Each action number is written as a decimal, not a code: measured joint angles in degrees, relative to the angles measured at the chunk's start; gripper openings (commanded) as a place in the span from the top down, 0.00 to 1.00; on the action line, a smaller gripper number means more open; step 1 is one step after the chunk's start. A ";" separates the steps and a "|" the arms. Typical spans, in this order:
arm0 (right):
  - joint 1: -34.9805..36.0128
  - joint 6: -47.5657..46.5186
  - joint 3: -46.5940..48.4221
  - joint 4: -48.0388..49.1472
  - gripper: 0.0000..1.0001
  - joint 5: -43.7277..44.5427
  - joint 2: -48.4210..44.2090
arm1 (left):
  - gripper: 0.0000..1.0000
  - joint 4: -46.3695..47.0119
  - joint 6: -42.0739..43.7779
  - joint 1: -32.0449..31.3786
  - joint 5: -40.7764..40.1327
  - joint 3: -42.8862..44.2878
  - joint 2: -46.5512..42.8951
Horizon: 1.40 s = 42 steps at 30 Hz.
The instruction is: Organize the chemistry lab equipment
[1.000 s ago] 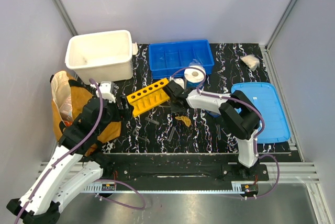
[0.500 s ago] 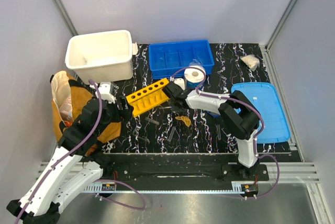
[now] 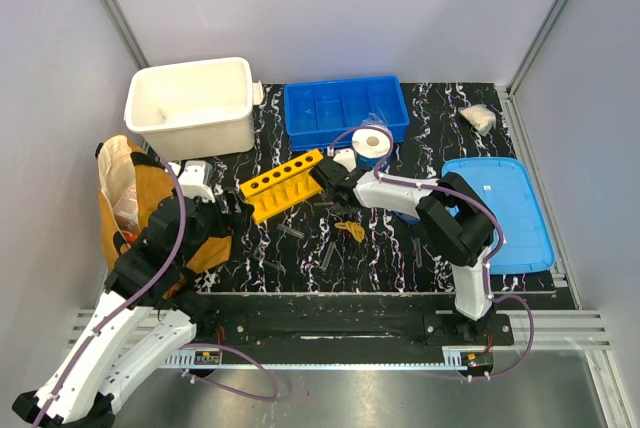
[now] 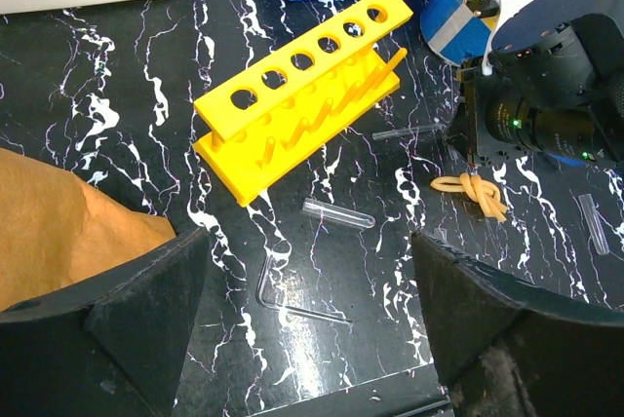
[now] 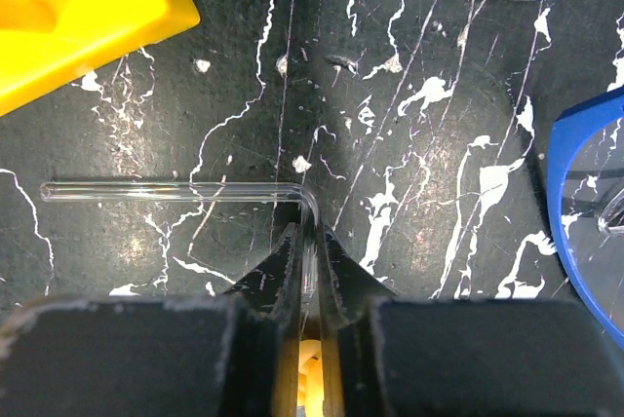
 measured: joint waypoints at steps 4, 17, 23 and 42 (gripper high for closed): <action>0.00 -0.04 0.00 -0.02 0.83 -0.02 0.00 | 0.11 0.22 0.02 0.00 0.66 0.00 0.00; 0.00 1.62 -0.24 -0.09 0.90 -0.04 0.00 | 0.11 0.31 0.02 0.00 2.43 -0.07 -1.51; 0.02 1.25 -0.74 0.24 0.94 0.04 -0.44 | 0.11 0.31 0.02 0.00 2.54 -0.15 -1.81; -0.74 -2.10 5.60 -4.17 0.94 6.75 -14.25 | 0.11 1.44 0.00 0.00 3.32 -0.50 -2.10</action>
